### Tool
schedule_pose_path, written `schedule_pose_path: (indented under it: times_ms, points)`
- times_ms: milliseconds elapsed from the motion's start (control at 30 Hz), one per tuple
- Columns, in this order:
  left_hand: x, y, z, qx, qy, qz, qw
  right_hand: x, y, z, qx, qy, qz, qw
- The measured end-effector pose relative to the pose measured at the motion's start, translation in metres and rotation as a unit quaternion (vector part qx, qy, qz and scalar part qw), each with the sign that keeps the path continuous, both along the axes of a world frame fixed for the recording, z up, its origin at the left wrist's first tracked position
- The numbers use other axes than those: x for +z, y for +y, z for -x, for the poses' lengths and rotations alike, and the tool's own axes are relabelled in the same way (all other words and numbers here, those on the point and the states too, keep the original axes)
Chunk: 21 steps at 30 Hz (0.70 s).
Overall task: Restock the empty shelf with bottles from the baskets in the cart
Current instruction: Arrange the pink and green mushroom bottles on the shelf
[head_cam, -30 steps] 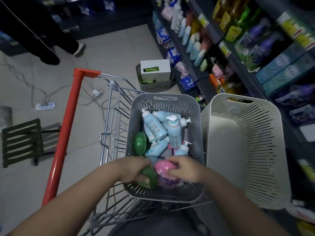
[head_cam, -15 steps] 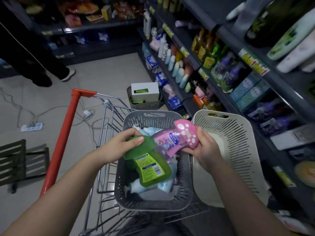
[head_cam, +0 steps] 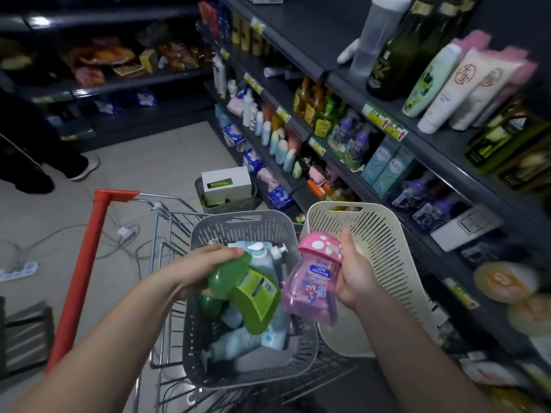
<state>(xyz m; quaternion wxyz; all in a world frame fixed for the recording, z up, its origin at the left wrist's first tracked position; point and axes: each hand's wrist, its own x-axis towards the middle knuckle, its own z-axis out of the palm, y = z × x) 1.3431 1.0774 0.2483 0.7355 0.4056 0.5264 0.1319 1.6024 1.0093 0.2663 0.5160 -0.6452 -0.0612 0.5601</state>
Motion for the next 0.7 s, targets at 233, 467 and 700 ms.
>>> schedule_pose_path:
  times_ms: [233, 467, 700]
  points:
    - [-0.017, -0.016, -0.026, -0.021, 0.047, 0.113, 0.992, -0.03, -0.011, 0.016, 0.052, -0.075, 0.046, 0.995]
    - [-0.1, -0.043, -0.02, 0.05, 0.113, 0.233, 0.965, -0.058, -0.015, 0.022, 0.16, -0.109, 0.104, 0.976]
    - [-0.127, -0.044, -0.023, 0.066, 0.071, 0.162, 0.982, -0.08, -0.015, 0.029, 0.299, -0.223, 0.087, 0.924]
